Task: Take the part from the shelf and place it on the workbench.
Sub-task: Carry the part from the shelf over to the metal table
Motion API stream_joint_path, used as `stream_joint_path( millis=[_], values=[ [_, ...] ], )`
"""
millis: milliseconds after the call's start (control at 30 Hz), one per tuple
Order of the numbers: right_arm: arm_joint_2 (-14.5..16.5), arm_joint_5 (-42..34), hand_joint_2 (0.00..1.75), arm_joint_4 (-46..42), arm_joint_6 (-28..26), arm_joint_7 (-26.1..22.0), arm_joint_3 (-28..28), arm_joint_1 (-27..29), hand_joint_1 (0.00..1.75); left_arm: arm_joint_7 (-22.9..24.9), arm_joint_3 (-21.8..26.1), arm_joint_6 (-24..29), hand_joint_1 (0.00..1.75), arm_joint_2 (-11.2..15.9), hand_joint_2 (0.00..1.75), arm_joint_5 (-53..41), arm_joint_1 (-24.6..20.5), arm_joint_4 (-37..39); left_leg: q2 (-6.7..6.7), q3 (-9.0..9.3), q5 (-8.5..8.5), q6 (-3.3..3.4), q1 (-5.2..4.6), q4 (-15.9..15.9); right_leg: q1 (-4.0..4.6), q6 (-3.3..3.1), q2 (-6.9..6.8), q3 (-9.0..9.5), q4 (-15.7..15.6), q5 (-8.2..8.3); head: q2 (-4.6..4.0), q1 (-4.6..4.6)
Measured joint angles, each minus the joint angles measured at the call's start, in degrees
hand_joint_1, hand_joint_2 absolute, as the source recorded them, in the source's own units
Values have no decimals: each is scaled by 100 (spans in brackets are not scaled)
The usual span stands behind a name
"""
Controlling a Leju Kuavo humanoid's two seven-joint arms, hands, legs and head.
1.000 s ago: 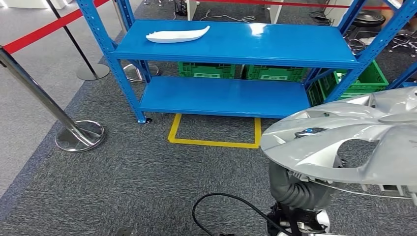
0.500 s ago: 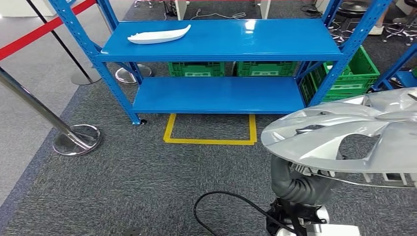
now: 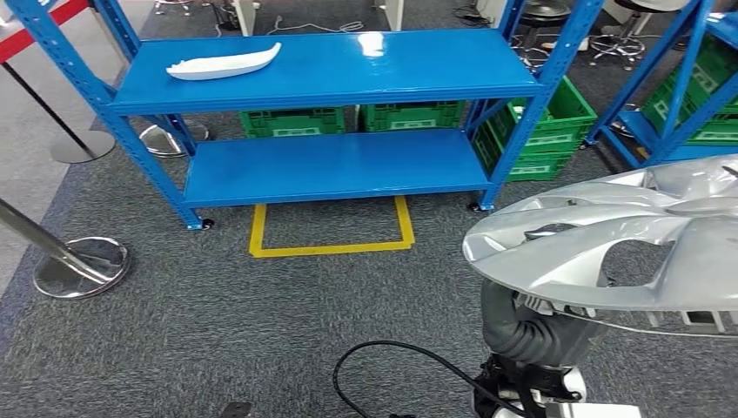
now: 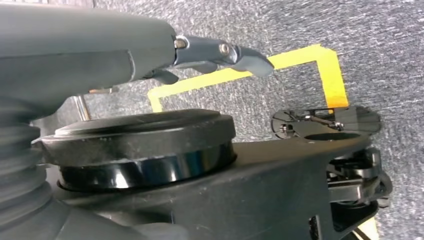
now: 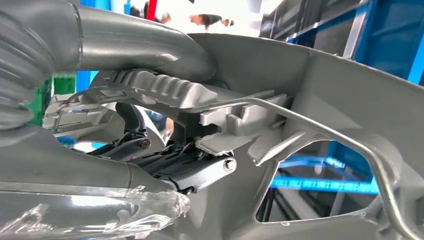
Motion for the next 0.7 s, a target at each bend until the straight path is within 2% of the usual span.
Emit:
stream_joint_path(
  millis=[33, 67, 133, 167, 200, 267, 300, 333, 400, 433, 467, 500, 533, 567, 633, 700],
  values=[
    [0, 0, 175, 1, -3, -2, 0, 3, 175, -1, 0, 0, 0, 0, 175, 0, -1, 0, 75, 4, -3, -4, -1, 1, 0, -1, -25, 90, -131, 103, 0, 1],
    [0, 1, 175, 2, -10, -6, 0, 4, 175, -3, 0, -1, 0, -2, 175, 0, -3, 0, 142, 12, -10, -13, -1, 2, 1, -6, -82, 280, -455, 271, 0, 1],
    [1, 4, 175, 2, -25, -17, 0, -7, 175, -9, 0, -3, 0, -4, 175, 0, -2, 0, 258, 34, -38, -56, -28, 17, 25, -42, -347, 711, -1218, 528, 0, 5],
    [1, 7, 175, 1, -33, -22, 0, -14, 175, -11, 0, -4, 0, -3, 175, 1, 0, 0, 311, 42, -49, -85, -47, 27, 39, -80, -435, 833, -1446, 584, 0, 1],
    [1, 8, 175, 1, -38, -27, 0, -16, 175, -13, 0, -6, 0, -1, 175, 3, 1, 0, 364, 46, -56, -113, -66, 35, 54, -123, -468, 874, -1543, 593, 0, -5],
    [1, 10, 175, -1, -48, -34, 0, -5, 175, -15, 0, -8, 0, 3, 175, 9, -5, 0, 466, 49, -62, -169, -71, 37, 56, -213, -313, 838, -1545, 621, 0, -15],
    [1, 11, 175, -2, -51, -38, 0, 1, 175, -18, 0, -9, 0, 3, 175, 11, -10, 0, 414, 42, -97, -205, -60, 63, 46, -243, -239, 822, -1549, 636, 0, -15],
    [1, 13, 175, -3, -54, -40, 0, 1, 175, -22, 0, -9, 0, 3, 175, 13, -13, 0, 304, -1, -189, -242, -49, 172, 29, -273, -167, 812, -1555, 652, 0, -18],
    [2, 21, 175, -5, -58, -48, 0, -4, 175, -31, 1, -9, 0, 5, 175, 16, -11, 0, 4, -256, -533, -297, -27, 739, 1, -316, -29, 791, -1563, 678, 0, -32],
    [3, 27, 175, -5, -61, -51, 0, -2, 175, -34, 1, -8, 0, 9, 175, 17, -6, 0, -72, -443, -714, -309, -23, 1128, -4, -329, 45, 778, -1562, 687, 0, -38],
    [3, 33, 175, -4, -65, -54, 0, 3, 175, -35, 2, -8, 0, 13, 175, 19, -2, 0, -105, -604, -827, -315, -19, 1451, -5, -337, 123, 768, -1562, 694, 0, -41],
    [2, 37, 175, -4, -70, -55, 0, 7, 175, -37, 3, -7, 0, 16, 175, 19, -2, 0, -119, -693, -832, -316, -16, 1616, -6, -336, 208, 762, -1561, 701, 0, -41],
    [3, 41, 175, -4, -74, -56, 0, 10, 175, -38, 3, -7, 0, 18, 175, 19, -4, 0, -135, -679, -721, -310, -12, 1566, -9, -328, 297, 760, -1561, 709, 0, -41],
    [3, 45, 175, -4, -79, -60, 0, 11, 175, -39, 3, -7, 0, 18, 175, 18, -7, 0, -182, -570, -532, -303, -4, 1331, -14, -315, 386, 760, -1560, 718, 0, -40],
    [4, 58, 175, -5, -85, -72, 0, 3, 175, -40, 2, -7, 0, 17, 175, 17, -8, 0, -478, -231, -163, -287, 37, 616, -16, -271, 551, 743, -1544, 734, 0, -43],
    [4, 76, 175, -5, -93, -90, 2, -4, 175, -43, 2, -7, 0, 18, 175, 17, -15, 0, -712, -31, -69, -256, 66, 176, -16, -206, 691, 685, -1529, 758, 0, -39]
  ],
)
